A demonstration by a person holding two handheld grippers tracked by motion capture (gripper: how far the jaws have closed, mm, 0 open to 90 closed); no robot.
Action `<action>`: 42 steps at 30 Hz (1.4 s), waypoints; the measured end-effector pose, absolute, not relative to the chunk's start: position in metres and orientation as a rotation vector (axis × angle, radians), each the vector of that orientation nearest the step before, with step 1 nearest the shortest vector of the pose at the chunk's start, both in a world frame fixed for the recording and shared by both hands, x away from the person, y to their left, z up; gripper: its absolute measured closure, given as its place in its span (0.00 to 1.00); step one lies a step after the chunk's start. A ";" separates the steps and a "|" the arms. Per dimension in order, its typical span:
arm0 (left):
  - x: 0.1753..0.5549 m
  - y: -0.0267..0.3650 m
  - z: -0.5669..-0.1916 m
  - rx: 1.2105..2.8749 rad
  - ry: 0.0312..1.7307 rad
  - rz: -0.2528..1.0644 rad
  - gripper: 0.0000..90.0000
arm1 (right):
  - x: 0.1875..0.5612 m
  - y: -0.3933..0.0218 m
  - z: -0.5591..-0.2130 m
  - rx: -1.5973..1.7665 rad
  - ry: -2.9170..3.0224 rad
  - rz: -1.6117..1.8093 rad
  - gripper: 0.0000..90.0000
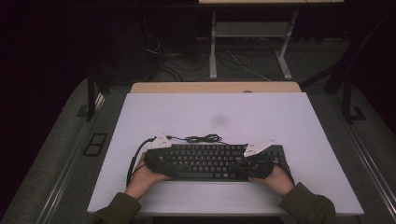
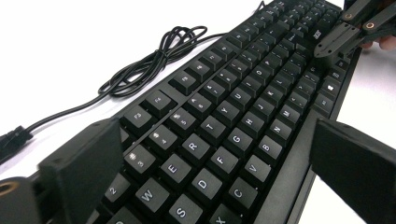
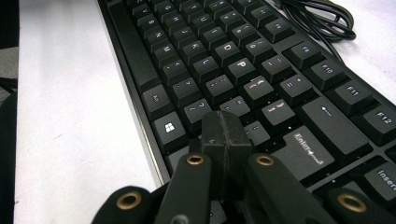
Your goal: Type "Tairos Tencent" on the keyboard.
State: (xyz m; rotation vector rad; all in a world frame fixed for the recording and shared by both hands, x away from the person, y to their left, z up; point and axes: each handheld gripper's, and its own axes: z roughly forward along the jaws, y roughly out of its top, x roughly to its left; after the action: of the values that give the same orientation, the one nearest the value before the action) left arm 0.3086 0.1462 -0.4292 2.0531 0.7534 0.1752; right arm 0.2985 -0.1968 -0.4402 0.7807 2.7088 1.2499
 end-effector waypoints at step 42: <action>0.308 0.160 -0.428 2.025 0.729 0.184 0.16 | 0.328 -0.182 -0.422 0.878 2.496 1.487 0.28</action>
State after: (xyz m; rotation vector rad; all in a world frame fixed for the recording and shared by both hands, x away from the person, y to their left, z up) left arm 0.3079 0.1602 -0.4278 2.0250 0.7288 0.1843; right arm 0.3276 -0.1815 -0.4218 0.8783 2.4963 1.4866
